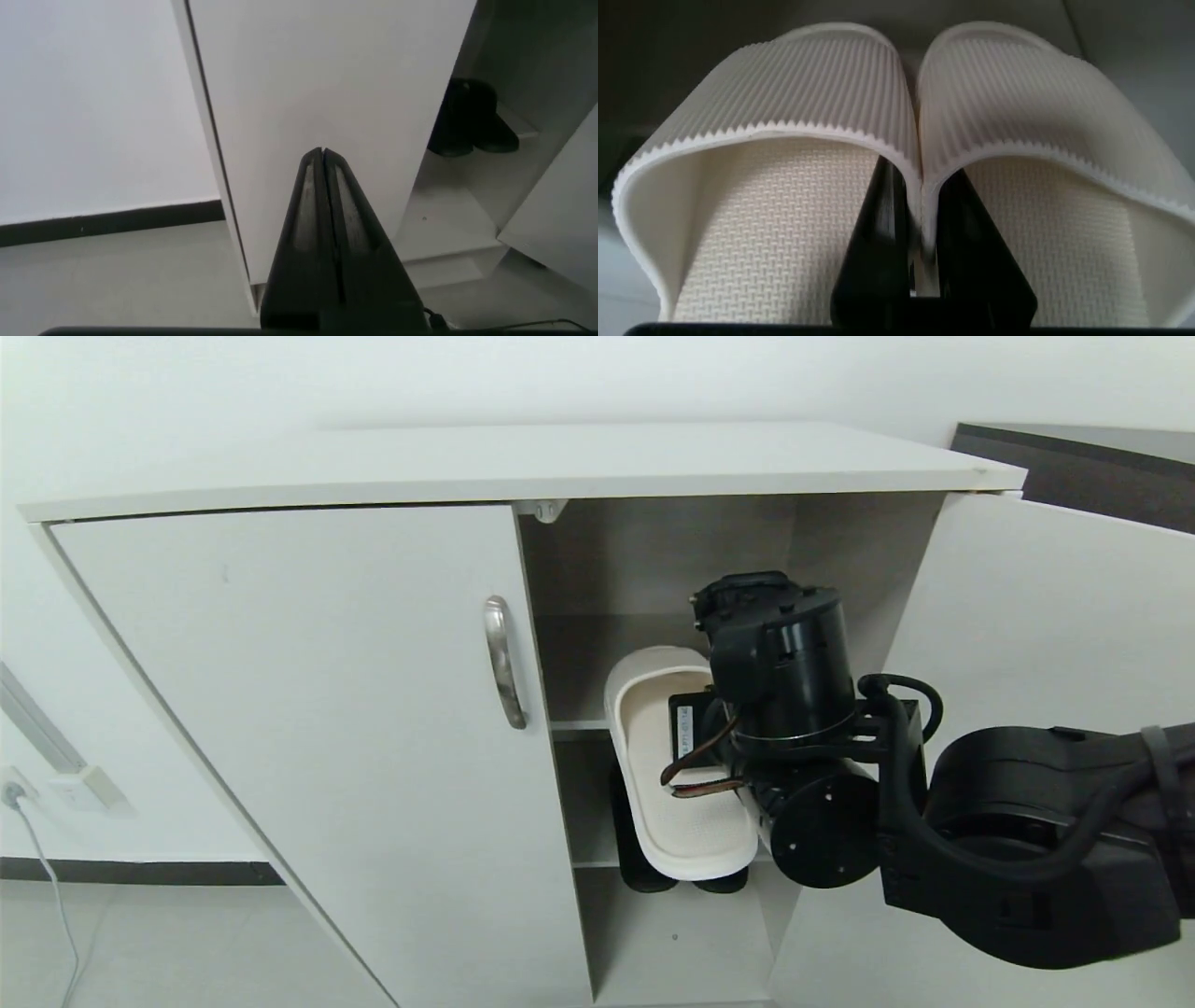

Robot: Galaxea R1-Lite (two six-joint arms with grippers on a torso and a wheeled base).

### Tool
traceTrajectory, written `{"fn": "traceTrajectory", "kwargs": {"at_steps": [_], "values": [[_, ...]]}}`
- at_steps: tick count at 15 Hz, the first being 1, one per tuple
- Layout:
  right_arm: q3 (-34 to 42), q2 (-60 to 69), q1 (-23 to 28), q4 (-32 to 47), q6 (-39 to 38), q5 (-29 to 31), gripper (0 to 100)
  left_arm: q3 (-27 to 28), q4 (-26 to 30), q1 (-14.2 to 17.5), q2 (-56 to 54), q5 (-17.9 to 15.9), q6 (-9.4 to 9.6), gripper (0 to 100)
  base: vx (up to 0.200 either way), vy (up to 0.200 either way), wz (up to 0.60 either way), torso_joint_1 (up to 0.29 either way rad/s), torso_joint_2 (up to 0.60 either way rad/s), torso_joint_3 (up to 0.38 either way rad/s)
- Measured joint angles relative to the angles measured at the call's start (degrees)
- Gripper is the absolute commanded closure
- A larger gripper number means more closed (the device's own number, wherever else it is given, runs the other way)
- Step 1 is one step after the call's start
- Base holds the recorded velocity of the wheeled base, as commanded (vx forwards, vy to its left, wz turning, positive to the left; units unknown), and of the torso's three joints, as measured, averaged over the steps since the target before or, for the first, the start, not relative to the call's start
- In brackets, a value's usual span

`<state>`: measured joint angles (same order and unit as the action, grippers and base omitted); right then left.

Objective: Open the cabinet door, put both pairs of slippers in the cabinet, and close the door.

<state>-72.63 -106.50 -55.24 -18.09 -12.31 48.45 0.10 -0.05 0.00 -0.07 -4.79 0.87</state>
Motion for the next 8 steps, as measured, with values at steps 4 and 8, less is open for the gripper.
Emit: {"fn": "traceTrajectory", "kwargs": {"at_steps": [4,8], "values": [[-3.5,-2.7,1.6,0.1,-0.2,-0.4,100,0.0,0.0,0.0,0.0,0.0,-0.07,100,0.000,0.000,0.00,0.000,0.00,0.000],[-10.4,-6.9,4.4,0.9,0.0,-3.1,100,0.0,0.0,0.0,0.0,0.1,-0.11,100,0.000,0.000,0.00,0.000,0.00,0.000]]}}
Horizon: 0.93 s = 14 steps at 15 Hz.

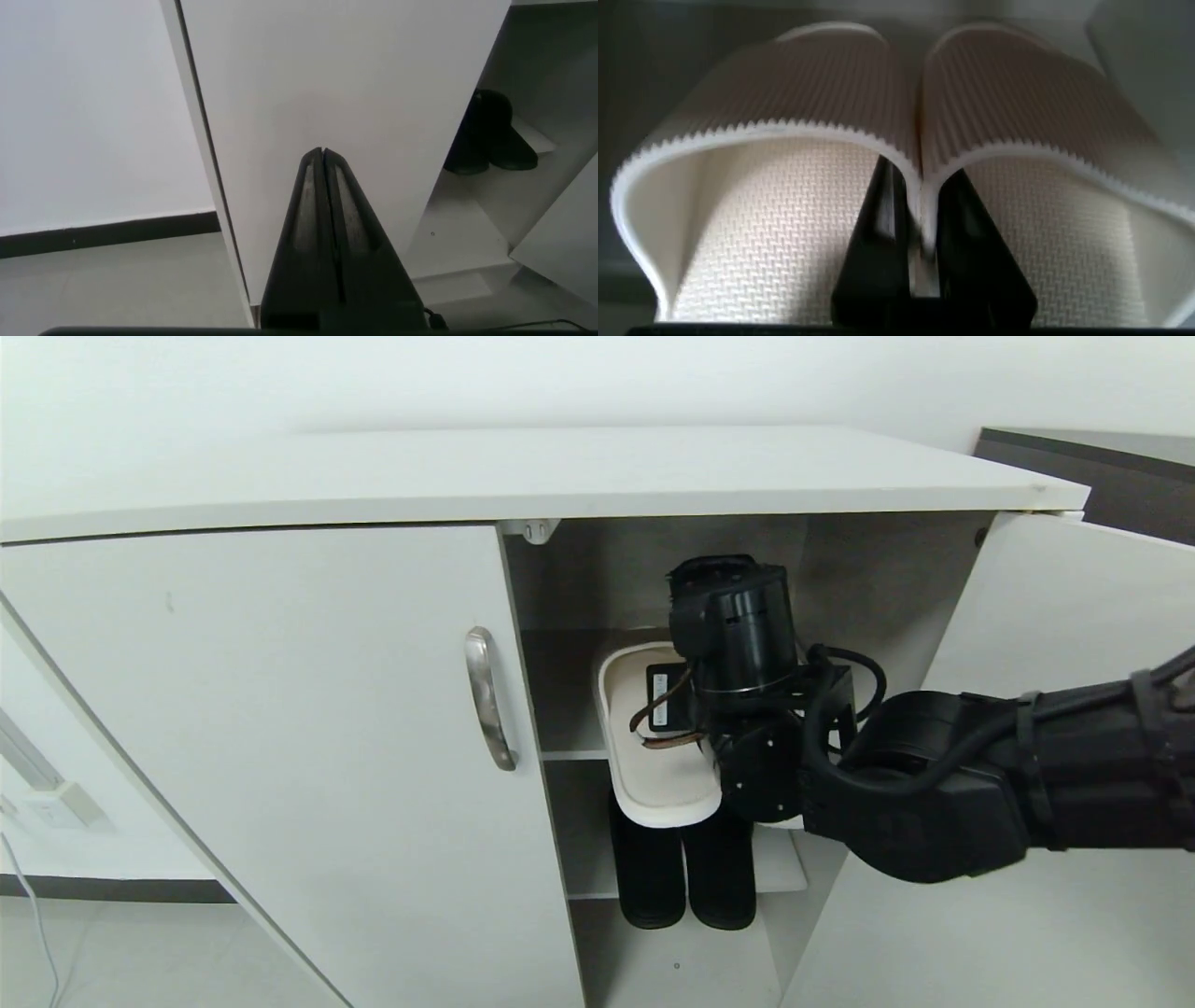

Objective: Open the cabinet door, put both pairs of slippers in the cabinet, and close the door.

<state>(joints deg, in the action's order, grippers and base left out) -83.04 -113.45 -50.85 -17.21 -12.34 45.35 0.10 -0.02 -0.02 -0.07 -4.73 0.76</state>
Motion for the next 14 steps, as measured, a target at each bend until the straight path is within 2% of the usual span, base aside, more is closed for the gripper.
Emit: {"fn": "traceTrajectory", "kwargs": {"at_steps": [8,14], "values": [[-12.3,-7.0,3.9,5.8,0.0,-1.4,100,0.0,0.0,0.0,0.0,0.0,-0.05,100,0.000,0.000,0.00,0.000,0.00,0.000],[-16.8,-10.7,5.4,6.1,0.2,-1.3,100,0.0,0.0,0.0,0.0,0.0,-0.07,100,0.000,0.000,0.00,0.000,0.00,0.000]]}}
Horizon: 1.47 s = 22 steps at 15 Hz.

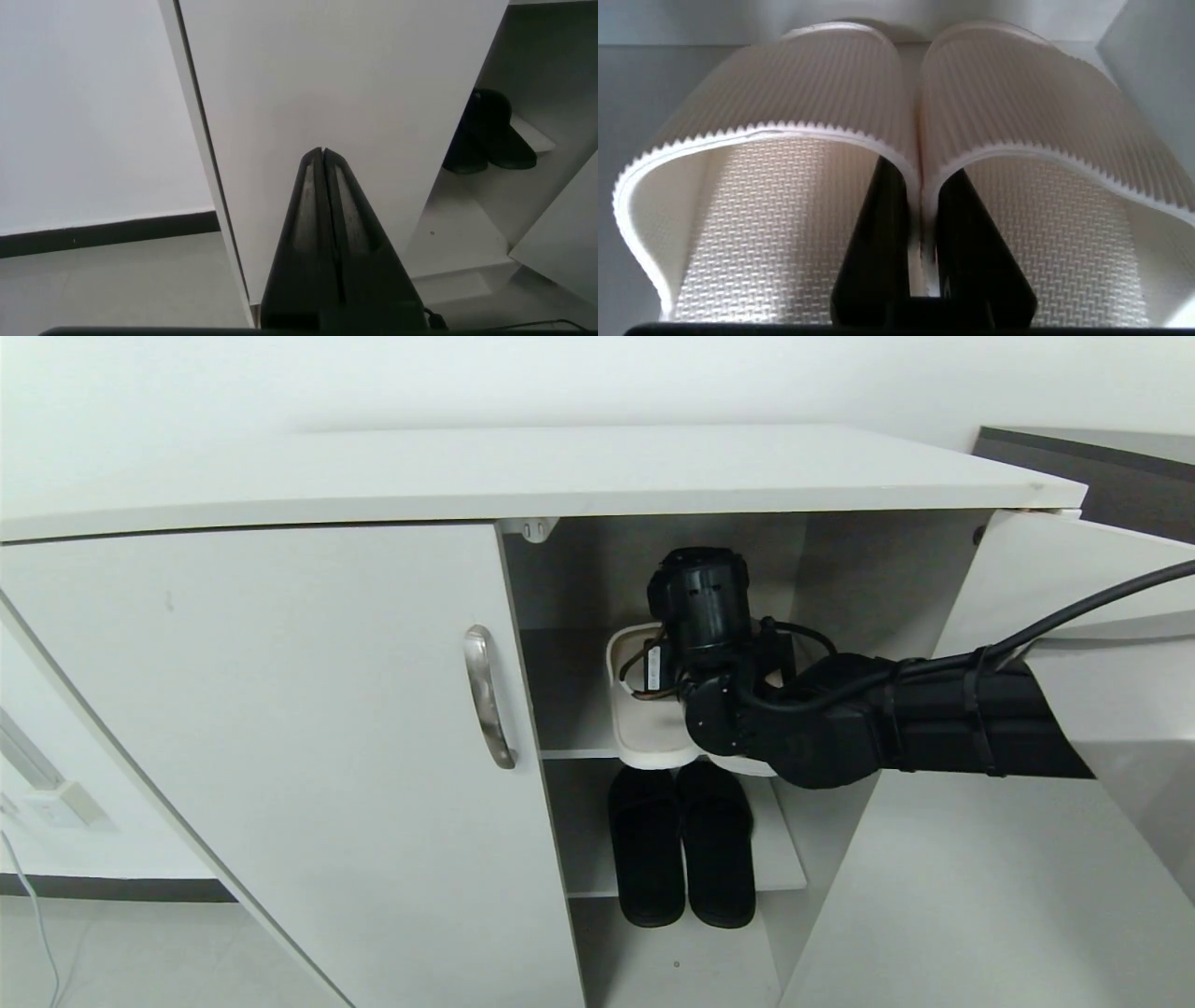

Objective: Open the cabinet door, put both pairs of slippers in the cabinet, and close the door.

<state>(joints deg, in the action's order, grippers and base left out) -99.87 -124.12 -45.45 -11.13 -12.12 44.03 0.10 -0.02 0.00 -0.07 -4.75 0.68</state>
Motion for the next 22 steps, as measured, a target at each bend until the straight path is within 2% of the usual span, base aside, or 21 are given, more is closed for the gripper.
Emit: {"fn": "traceTrajectory", "kwargs": {"at_steps": [2,3,14,17,22], "values": [[-0.5,-0.8,0.5,0.0,0.0,0.0,100,0.0,0.0,0.0,0.0,0.0,0.02,100,0.000,0.000,0.00,0.000,0.00,0.000],[-0.6,-1.0,0.6,0.0,0.0,0.0,0,0.0,0.0,0.0,0.0,0.0,0.02,100,0.000,0.000,0.00,0.000,0.00,0.000],[4.3,1.9,-0.8,-0.4,0.2,0.5,0,0.0,0.0,0.0,0.0,0.0,0.00,100,0.000,0.000,0.00,0.000,0.00,0.000],[8.7,5.0,-2.8,-0.6,0.1,0.6,0,0.0,0.0,0.0,0.0,0.0,0.00,100,0.000,0.000,0.00,0.000,0.00,0.000],[20.2,12.8,-7.2,-2.1,-0.3,0.7,0,0.0,0.0,0.0,0.0,0.0,-0.02,100,0.000,0.000,0.00,0.000,0.00,0.000]]}}
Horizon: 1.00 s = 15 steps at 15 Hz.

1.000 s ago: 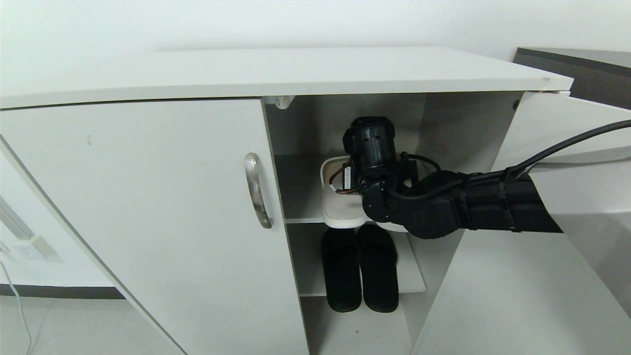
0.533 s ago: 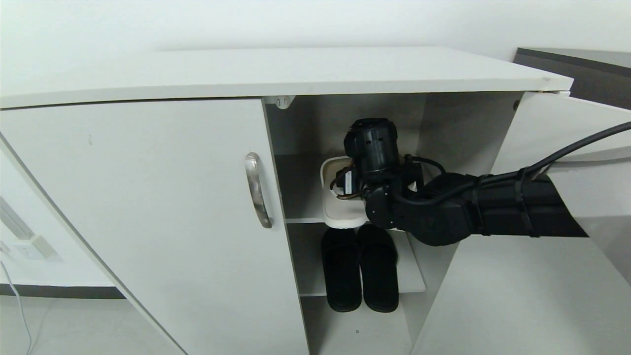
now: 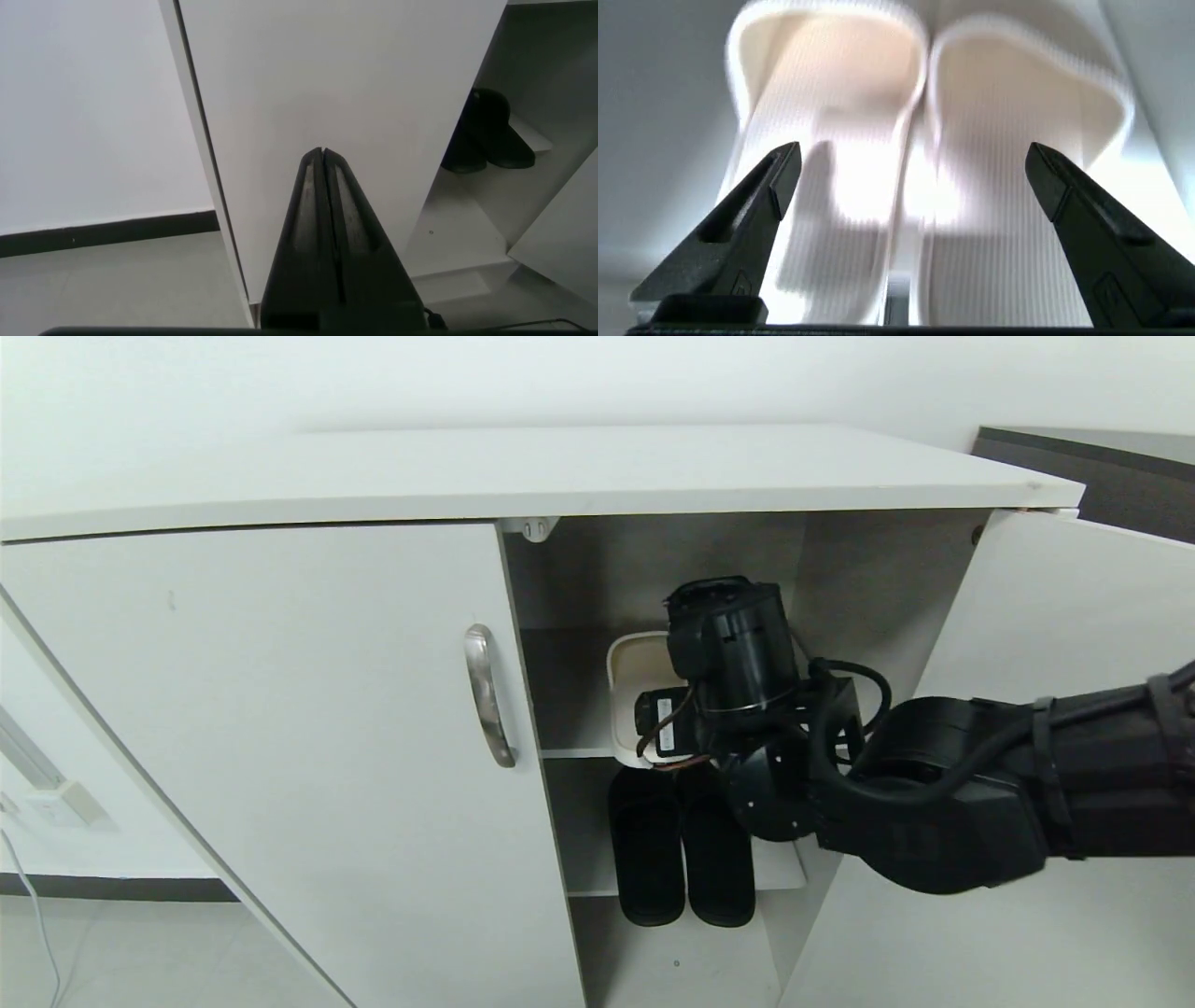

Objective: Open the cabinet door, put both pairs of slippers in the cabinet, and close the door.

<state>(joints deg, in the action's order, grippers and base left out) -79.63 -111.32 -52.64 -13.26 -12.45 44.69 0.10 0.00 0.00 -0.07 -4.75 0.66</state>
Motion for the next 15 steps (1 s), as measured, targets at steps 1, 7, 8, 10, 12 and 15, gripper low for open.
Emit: {"fn": "traceTrajectory", "kwargs": {"at_steps": [1,7,8,10,12,15], "values": [[2.5,1.7,-1.0,-0.9,0.0,0.0,0,0.0,0.0,0.0,0.0,0.0,0.00,100,0.000,0.000,0.00,0.000,0.00,0.000],[19.5,10.6,-4.6,-12.4,0.3,-3.2,100,0.0,0.0,0.0,0.0,0.0,-0.01,100,0.000,0.000,0.00,0.000,0.00,0.000],[21.2,11.3,-4.8,-14.4,0.4,-4.3,100,0.0,0.0,0.0,0.0,0.0,0.00,100,0.000,0.000,0.00,0.000,0.00,0.000],[23.2,12.4,-5.2,-15.1,0.5,-5.4,100,0.0,0.0,0.0,0.0,0.0,0.00,100,0.000,0.000,0.00,0.000,0.00,0.000],[24.1,12.8,-5.6,-15.1,0.5,-6.3,100,0.0,0.0,0.0,0.0,0.0,0.05,100,0.000,0.000,0.00,0.000,0.00,0.000],[24.5,12.9,-6.2,-15.1,0.4,-6.5,100,0.0,0.0,0.0,0.0,0.0,-0.01,100,0.000,0.000,0.00,0.000,0.00,0.000]]}}
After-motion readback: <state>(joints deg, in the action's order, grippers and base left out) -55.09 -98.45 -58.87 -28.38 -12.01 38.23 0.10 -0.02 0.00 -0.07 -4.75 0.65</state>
